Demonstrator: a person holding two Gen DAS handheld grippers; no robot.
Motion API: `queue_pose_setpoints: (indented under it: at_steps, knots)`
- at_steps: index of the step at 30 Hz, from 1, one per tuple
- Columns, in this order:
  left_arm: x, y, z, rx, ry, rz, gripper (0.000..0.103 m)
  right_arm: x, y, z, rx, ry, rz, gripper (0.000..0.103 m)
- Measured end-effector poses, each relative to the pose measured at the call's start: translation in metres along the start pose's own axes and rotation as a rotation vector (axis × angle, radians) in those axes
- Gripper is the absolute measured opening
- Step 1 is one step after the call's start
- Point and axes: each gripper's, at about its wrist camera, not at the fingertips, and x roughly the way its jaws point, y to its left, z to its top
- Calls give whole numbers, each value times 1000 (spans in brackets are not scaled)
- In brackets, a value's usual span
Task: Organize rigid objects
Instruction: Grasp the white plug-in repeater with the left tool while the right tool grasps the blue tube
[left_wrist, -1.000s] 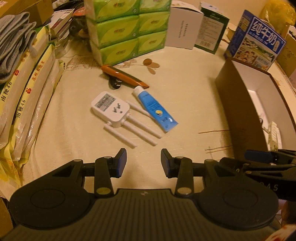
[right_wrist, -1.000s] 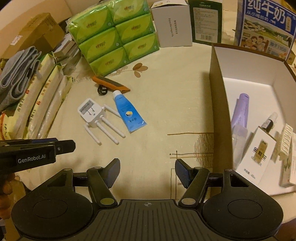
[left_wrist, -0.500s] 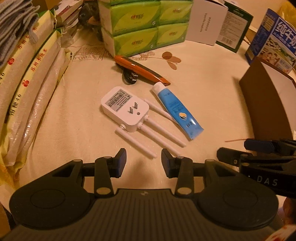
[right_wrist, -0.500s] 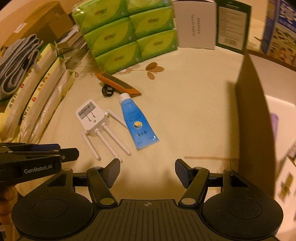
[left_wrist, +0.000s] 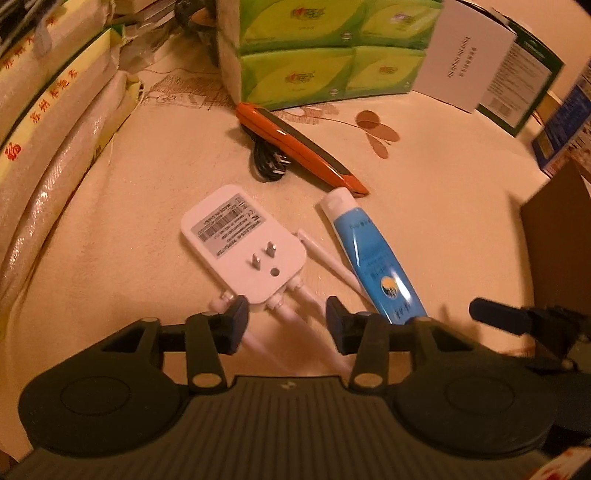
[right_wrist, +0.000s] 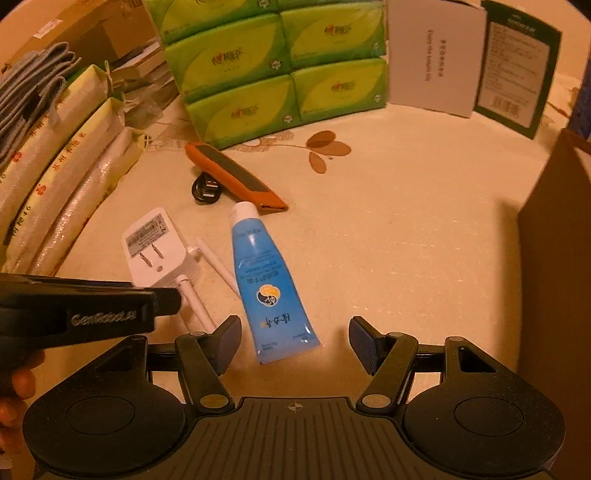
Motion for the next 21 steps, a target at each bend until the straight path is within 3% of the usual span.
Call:
queue_pose_setpoints:
  at_steps: [11, 16, 21]
  knots:
    - [9, 7, -3, 61, -41, 48, 44, 26, 12, -2, -56, 19, 5, 62]
    - [9, 30, -4, 45, -46, 68, 49, 32, 8, -8, -65, 31, -83, 62]
    - [12, 51, -6, 60, -43, 127, 47, 27, -10, -9, -6, 22, -118, 60]
